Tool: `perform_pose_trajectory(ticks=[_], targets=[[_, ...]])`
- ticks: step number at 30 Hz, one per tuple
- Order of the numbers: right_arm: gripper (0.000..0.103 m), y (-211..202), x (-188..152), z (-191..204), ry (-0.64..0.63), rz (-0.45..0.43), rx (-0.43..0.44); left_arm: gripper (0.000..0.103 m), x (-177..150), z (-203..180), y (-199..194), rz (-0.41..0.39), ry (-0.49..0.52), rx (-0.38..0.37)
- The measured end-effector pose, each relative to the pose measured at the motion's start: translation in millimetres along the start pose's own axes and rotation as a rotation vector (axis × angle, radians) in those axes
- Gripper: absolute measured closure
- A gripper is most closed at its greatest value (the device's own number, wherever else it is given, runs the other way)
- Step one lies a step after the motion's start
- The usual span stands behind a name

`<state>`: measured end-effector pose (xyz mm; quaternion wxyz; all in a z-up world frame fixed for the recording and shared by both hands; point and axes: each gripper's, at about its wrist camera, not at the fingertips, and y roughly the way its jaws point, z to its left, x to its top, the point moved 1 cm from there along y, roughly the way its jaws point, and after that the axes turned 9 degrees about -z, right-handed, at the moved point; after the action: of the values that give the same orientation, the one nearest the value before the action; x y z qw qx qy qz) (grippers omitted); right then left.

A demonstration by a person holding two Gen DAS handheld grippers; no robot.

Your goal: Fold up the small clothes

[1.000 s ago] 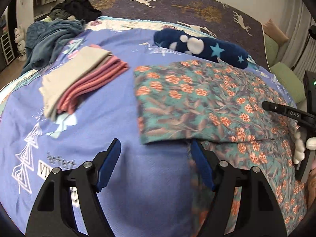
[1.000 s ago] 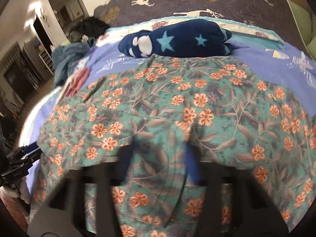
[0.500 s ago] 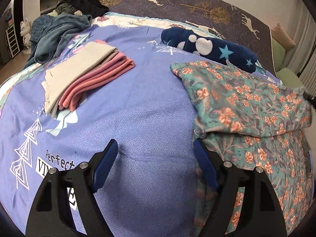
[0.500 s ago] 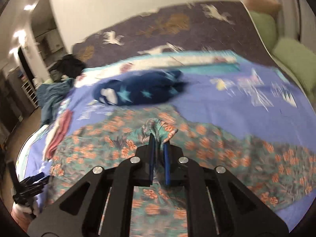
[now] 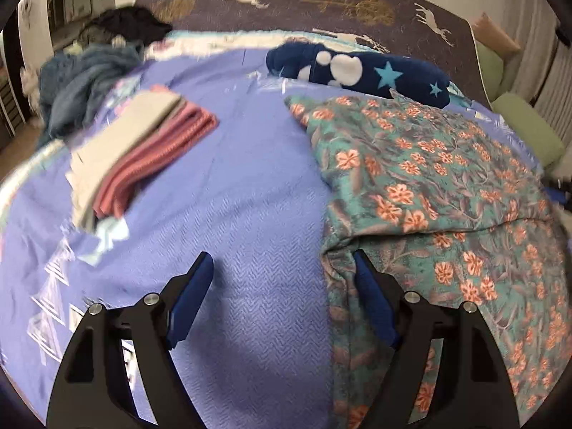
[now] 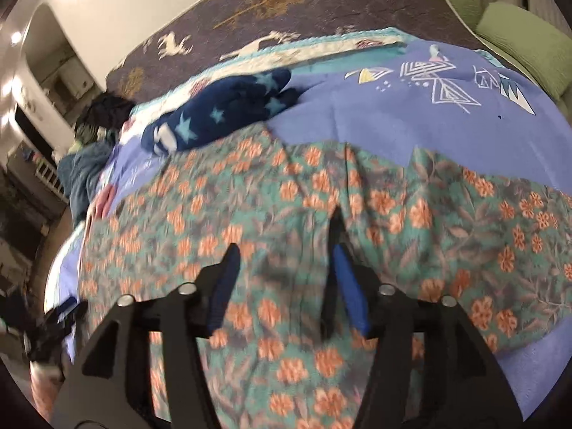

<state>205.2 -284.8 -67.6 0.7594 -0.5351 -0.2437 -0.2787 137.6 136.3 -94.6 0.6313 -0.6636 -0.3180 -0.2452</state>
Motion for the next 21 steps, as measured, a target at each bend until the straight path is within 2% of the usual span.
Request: perform_pose_trajectory(ticks=[2, 3, 4, 5, 6, 7, 9, 10, 12, 14, 15, 17, 18, 19, 21], targets=[[0.037, 4, -11, 4, -0.04, 0.037, 0.005, 0.022, 2, 7, 2, 0.003, -0.038, 0.008], [0.044, 9, -18, 6, -0.067, 0.061, -0.012, 0.022, 2, 9, 3, 0.005, -0.054, 0.014], [0.08, 11, -21, 9, -0.098, 0.064, -0.045, 0.022, 3, 12, 4, 0.004, -0.072, 0.027], [0.093, 8, -20, 13, -0.106, 0.06, -0.061, 0.022, 3, 14, 4, 0.004, -0.085, 0.042], [0.099, 2, -18, 14, -0.077, 0.049, -0.031, 0.022, 4, 16, 4, 0.003, -0.095, 0.044], [0.1, -14, -10, 17, -0.03, 0.008, 0.032, 0.022, 3, 17, 4, 0.0, -0.1, 0.047], [0.1, -40, 0, 21, -0.005, -0.049, 0.042, 0.022, 3, 17, 4, -0.005, -0.099, 0.052], [0.1, -46, 2, 19, -0.001, -0.045, 0.04, 0.022, 3, 17, 3, -0.006, -0.098, 0.054], [0.097, -40, -3, 11, -0.004, 0.05, 0.021, 0.022, 3, 17, 3, -0.007, -0.096, 0.06], [0.092, -21, -21, -8, -0.016, 0.164, -0.104, 0.022, 3, 18, 2, -0.013, -0.101, 0.062], [0.085, -15, -29, -16, -0.008, 0.2, -0.155, 0.022, 3, 19, 1, -0.016, -0.103, 0.062], [0.084, -20, -34, -27, 0.052, 0.171, -0.098, 0.022, 3, 19, -2, -0.019, -0.1, 0.062], [0.079, -24, -33, -32, 0.091, 0.156, -0.062, 0.022, 3, 19, -5, -0.023, -0.092, 0.065], [0.069, -29, -30, -36, 0.137, 0.135, -0.028, 0.022, 4, 19, -9, -0.03, -0.085, 0.072], [0.056, -31, -22, -39, 0.162, 0.11, 0.0, 0.025, 7, 18, -21, -0.062, -0.086, 0.08]])
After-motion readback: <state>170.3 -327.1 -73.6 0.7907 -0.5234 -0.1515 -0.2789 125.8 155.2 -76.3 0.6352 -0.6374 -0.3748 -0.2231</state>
